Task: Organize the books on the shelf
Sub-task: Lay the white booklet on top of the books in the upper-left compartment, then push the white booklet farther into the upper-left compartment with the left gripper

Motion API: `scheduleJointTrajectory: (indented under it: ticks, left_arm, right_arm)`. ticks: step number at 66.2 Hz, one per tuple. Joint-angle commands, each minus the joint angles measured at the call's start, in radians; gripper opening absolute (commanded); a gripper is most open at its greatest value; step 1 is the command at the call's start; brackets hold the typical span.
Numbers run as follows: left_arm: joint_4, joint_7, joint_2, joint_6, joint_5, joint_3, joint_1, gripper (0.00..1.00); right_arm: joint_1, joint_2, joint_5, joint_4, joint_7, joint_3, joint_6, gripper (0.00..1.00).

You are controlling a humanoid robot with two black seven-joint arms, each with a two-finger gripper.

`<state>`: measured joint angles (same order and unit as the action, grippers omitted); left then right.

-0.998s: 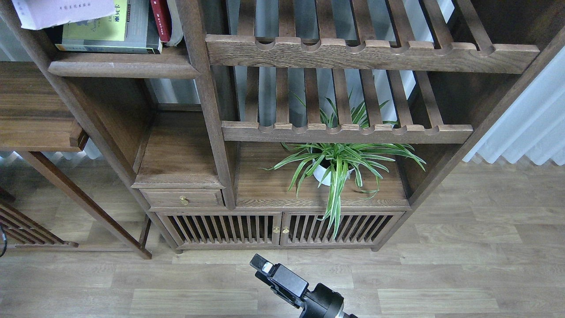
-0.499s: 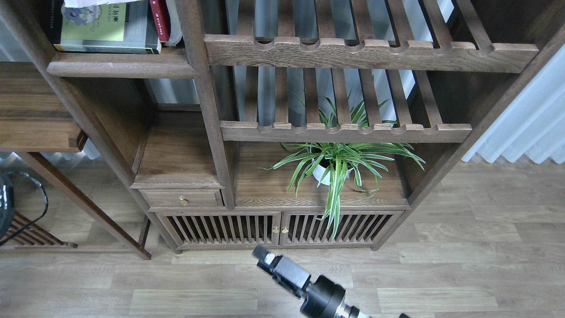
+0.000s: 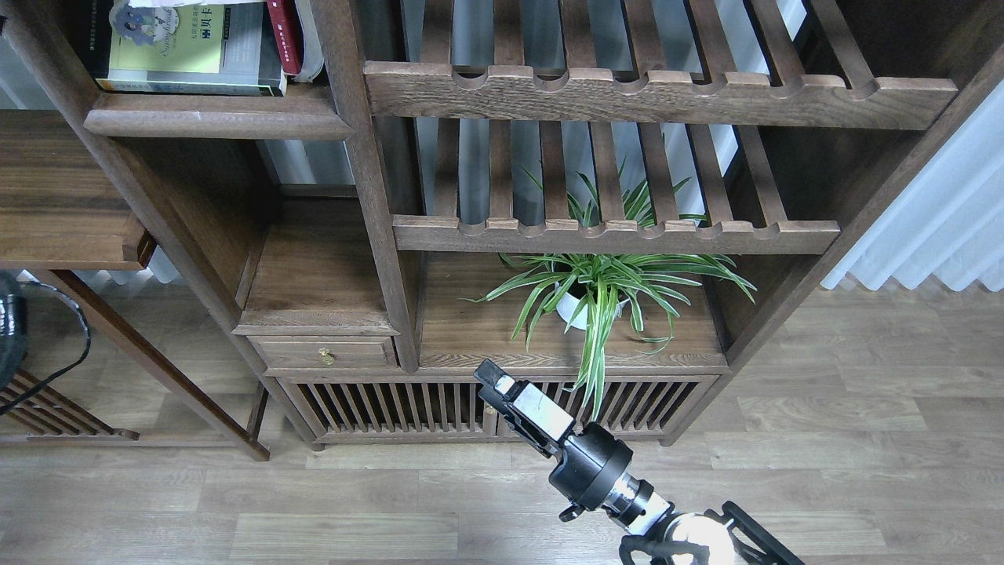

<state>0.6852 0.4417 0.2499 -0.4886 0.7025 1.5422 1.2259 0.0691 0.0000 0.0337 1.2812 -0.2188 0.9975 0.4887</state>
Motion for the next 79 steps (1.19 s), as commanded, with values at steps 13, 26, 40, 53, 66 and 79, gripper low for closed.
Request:
scheduleJointTrajectory:
  ticks: [13,26,40,53,66,79]
  left_arm:
    - [0.042,-0.005,-0.032,0.000,-0.136,-0.027,-0.058,0.98]
    - [0.266,0.047,0.031,0.000,-0.198,-0.022,-0.241,0.99]
    - [0.494,0.047,0.120,0.000,-0.385,0.012,-0.509,1.00]
    - [0.504,0.047,0.129,0.000,-0.386,0.036,-0.578,1.00]
    - [0.504,0.047,0.121,0.000,-0.386,0.041,-0.611,0.91]
    - [0.490,0.047,0.106,0.000,-0.412,0.059,-0.602,0.44]
  right_arm:
    - [-0.003,0.000,0.002,0.023,0.001,0.021,0.000,0.99]
    - [-0.003,0.000,0.003,0.024,0.003,0.033,0.000,0.99]
    - [-0.003,0.000,0.003,0.030,0.004,0.033,0.000,0.99]
    - [-0.005,0.000,0.003,0.030,0.004,0.035,0.000,0.99]
    - [-0.005,0.000,0.003,0.030,0.004,0.033,0.000,0.99]
    - [-0.005,0.000,0.003,0.029,0.004,0.033,0.000,0.99]
